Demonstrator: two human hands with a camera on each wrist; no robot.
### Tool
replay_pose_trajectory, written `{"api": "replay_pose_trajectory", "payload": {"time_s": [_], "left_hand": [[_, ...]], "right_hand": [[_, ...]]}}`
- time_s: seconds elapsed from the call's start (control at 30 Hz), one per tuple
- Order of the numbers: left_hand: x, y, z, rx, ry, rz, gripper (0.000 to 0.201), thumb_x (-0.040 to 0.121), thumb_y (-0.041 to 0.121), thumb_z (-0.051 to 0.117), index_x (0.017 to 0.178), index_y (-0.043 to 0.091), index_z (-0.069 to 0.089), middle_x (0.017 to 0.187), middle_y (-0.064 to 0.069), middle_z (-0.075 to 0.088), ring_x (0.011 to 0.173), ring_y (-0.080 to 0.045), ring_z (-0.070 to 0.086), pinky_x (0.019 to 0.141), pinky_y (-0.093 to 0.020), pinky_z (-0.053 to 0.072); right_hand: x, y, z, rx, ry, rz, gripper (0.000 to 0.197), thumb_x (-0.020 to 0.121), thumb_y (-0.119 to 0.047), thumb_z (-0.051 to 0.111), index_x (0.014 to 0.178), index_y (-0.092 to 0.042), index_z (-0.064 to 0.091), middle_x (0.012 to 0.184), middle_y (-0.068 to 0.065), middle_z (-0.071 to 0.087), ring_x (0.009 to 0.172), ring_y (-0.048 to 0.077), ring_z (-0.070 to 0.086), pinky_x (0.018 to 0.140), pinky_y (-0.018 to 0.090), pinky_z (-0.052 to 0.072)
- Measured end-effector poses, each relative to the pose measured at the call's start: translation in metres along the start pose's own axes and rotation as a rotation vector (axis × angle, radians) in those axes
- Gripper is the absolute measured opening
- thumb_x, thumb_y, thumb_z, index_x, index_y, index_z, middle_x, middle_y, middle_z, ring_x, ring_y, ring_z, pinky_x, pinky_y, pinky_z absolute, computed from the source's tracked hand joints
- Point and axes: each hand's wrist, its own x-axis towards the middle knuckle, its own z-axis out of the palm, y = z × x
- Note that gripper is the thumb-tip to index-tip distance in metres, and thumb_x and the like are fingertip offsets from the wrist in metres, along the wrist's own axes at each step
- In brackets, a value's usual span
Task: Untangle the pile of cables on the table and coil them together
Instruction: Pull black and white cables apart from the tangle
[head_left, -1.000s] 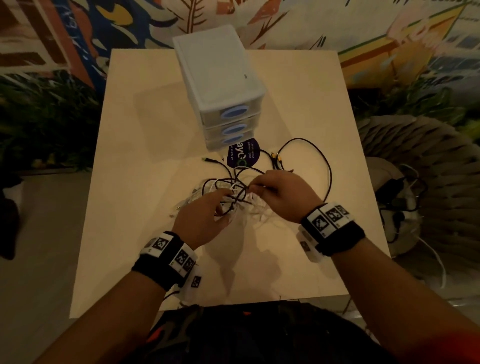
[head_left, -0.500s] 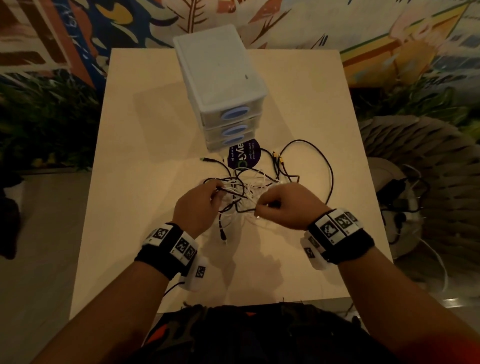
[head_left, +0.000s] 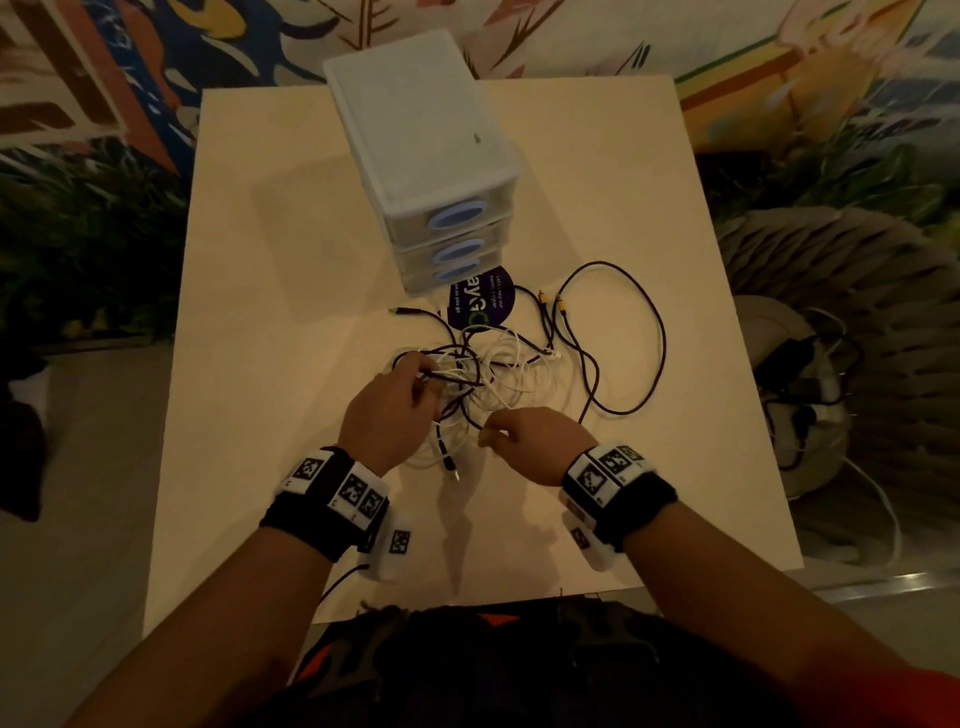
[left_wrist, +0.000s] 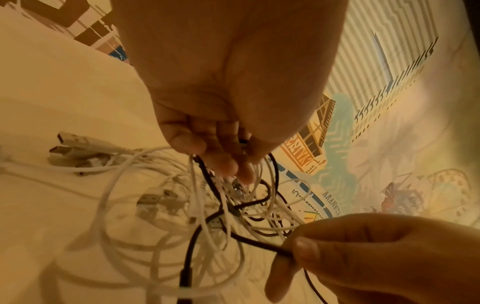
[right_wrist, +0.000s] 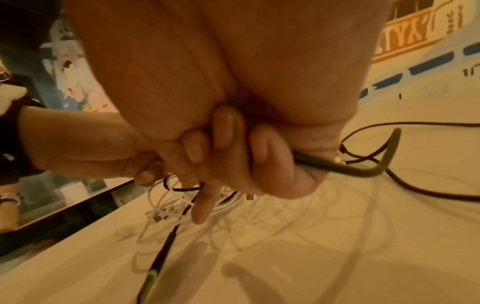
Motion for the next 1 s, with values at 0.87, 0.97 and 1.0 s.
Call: {"api": "replay_pose_trajectory", "payload": {"time_s": [0.87,0.97,1.0], "left_hand": [[0.085,0.007,-0.005,0.247,-0.304,0.003,0.033,0.106,0.032,0.047,0.111,0.013,0.073,0.117,-0.012,0.07,0.106,-0.032,0.062,0.088,-0.038,0.047],[0.083,0.004,-0.005,0.255,-0.305,0.027,0.031,0.102,0.038,0.055,0.106,0.015,0.076,0.109,-0.011,0.073,0.1,-0.03,0.064,0.082,-0.037,0.048],[0.082,0.005,-0.006,0.242,-0.302,0.017,0.031,0.102,0.039,0.056,0.106,0.016,0.076,0.11,-0.01,0.073,0.1,-0.029,0.065,0.083,-0.037,0.048]], "right_hand": [[0.019,0.021,0.027,0.493,0.091,0.132,0.022,0.098,-0.033,0.057,0.097,-0.024,0.078,0.085,-0.003,0.078,0.069,0.009,0.074,0.072,0.03,0.063],[0.022,0.015,0.028,0.452,0.096,0.107,0.027,0.099,-0.032,0.054,0.088,-0.022,0.076,0.082,-0.002,0.078,0.065,0.008,0.074,0.07,0.028,0.062],[0.023,0.014,0.029,0.448,0.099,0.108,0.028,0.099,-0.032,0.054,0.086,-0.019,0.075,0.081,-0.002,0.078,0.064,0.007,0.073,0.07,0.029,0.062]]}}
